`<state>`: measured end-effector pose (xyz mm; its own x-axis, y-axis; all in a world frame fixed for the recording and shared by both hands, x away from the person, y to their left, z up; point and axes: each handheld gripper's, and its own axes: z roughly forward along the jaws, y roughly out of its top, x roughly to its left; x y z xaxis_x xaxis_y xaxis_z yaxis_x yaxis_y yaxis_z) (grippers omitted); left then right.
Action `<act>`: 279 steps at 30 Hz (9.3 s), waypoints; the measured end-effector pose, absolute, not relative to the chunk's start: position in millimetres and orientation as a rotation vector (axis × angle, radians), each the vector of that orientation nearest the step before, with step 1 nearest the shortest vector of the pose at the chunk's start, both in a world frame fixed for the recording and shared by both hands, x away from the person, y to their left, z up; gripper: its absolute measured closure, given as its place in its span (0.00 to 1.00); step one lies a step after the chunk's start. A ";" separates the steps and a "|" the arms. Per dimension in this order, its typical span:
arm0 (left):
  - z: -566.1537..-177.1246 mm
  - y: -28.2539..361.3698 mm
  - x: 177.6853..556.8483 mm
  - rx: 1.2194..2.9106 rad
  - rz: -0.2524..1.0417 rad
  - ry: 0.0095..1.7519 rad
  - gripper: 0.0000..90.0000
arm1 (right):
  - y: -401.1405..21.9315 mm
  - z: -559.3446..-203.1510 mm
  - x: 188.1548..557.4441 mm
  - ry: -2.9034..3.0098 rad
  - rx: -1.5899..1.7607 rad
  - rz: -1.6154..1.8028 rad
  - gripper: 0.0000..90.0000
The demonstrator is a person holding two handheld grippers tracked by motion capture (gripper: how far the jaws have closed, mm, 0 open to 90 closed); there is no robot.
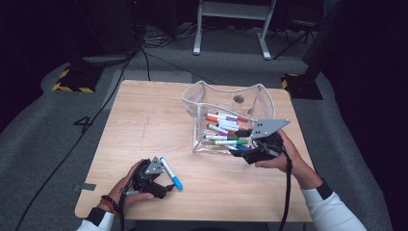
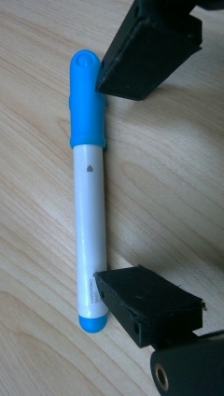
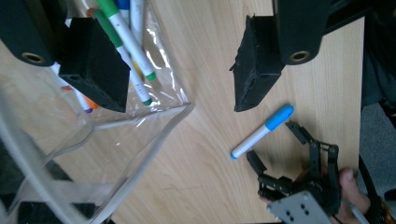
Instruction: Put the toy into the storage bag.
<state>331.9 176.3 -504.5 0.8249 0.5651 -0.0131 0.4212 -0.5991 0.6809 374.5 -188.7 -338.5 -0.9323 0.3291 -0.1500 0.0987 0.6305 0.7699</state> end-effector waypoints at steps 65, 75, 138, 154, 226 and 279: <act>-504.7 205.4 320.4 2.287 0.285 0.773 0.11 | -52.0 -496.8 381.4 2.798 0.326 1.187 0.83; -504.8 204.0 321.9 2.288 0.280 0.767 0.10 | -84.3 -494.6 377.7 2.824 0.313 1.163 0.83; -505.4 197.6 331.1 2.304 0.279 0.803 0.00 | -229.0 -323.9 376.2 2.439 0.304 1.164 0.83; -505.4 197.5 331.2 2.306 0.278 0.802 0.00 | -227.5 -283.0 428.6 2.402 0.363 1.073 0.83; -505.6 194.9 331.7 2.300 0.280 0.809 0.00 | -183.0 -319.2 505.0 2.778 0.449 0.713 0.69; -505.6 194.9 331.6 2.300 0.281 0.808 0.00 | -237.1 -289.8 438.3 2.311 0.699 1.089 0.24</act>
<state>331.6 194.9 -505.6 0.7844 0.6200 -0.0187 0.4747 -0.5807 0.6614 438.3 -237.1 -289.8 -0.7500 0.6277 -0.2088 0.2388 0.5513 0.7994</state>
